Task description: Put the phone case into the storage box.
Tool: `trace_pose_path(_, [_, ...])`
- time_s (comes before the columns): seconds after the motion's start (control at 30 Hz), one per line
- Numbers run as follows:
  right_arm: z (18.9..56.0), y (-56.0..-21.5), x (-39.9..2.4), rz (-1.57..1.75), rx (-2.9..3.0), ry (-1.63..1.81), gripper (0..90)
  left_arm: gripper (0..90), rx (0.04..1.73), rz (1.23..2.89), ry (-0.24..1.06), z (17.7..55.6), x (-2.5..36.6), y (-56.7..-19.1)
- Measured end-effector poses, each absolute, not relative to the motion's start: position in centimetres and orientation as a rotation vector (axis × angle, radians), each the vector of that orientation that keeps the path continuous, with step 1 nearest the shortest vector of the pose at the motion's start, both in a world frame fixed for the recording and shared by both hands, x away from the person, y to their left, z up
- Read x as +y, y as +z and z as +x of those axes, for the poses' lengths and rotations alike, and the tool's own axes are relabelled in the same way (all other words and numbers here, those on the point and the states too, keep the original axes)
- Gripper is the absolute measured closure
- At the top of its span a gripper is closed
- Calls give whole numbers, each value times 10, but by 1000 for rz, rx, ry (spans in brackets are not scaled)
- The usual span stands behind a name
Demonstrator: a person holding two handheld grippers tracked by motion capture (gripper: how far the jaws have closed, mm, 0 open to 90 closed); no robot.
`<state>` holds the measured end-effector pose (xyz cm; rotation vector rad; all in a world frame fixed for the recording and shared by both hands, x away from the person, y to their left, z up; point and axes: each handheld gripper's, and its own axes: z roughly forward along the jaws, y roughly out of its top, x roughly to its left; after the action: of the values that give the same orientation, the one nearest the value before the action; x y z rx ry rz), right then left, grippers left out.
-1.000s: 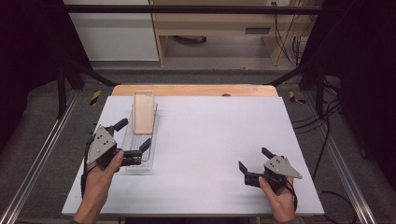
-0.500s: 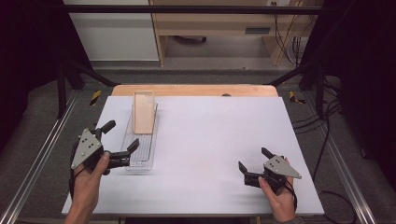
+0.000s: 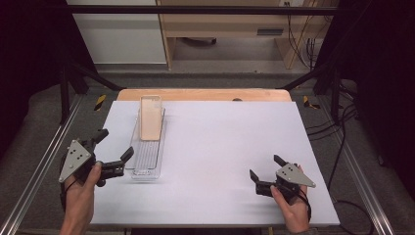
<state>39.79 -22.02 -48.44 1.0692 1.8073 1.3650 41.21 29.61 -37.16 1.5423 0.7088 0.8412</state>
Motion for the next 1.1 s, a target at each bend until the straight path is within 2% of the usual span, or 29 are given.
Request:
trace_pose_path(0.6, [398, -484, -221, 1061, 1804, 1363, 31, 23, 736, 1501, 851, 405, 320, -386])
trace_pose_path(1.1, [398, -485, -221, 1048, 1781, 1365, 31, 23, 724, 1511, 854, 404, 324, -405])
